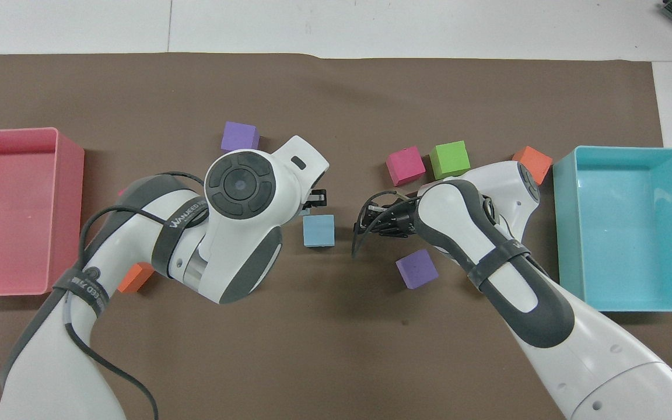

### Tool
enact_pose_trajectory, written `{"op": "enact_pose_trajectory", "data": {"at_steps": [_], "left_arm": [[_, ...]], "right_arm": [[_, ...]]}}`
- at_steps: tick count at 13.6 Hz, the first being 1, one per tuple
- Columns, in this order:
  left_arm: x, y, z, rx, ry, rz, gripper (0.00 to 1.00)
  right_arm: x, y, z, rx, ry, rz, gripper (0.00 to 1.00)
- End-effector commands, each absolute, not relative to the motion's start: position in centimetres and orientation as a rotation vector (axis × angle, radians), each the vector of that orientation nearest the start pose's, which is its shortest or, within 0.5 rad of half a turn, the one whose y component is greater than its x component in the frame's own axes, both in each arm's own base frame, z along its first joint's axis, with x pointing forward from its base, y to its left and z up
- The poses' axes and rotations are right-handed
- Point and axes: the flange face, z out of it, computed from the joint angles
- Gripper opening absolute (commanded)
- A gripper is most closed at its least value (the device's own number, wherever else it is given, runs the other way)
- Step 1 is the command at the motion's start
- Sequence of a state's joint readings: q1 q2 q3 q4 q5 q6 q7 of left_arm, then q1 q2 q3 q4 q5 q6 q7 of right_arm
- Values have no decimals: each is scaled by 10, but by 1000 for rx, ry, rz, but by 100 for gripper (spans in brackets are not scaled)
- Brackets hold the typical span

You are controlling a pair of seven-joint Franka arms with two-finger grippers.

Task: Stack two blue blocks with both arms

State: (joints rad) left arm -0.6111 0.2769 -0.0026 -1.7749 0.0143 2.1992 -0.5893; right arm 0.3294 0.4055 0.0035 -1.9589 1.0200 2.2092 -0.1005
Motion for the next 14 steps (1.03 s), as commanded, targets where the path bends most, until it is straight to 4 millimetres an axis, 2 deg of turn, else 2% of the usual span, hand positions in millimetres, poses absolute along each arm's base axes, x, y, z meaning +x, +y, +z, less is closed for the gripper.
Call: {"op": "enact_pose_trajectory", "data": {"at_steps": [1,4,8,14], "left_arm": [[524,-398,409,-3183,73,-195,59],[519,-401,400,-3183,79,-188,59],[499,-410,381,-3162,128,-135,59],[488,-406,376,-3151,131,-106,59]], "right_arm": [[566,226,265,-2348,324,255,0],[566,225,265,-2349,324,254,0],[566,225,264,-2349,326,256,0],[566,226,264,-2349,323,256,0]]}}
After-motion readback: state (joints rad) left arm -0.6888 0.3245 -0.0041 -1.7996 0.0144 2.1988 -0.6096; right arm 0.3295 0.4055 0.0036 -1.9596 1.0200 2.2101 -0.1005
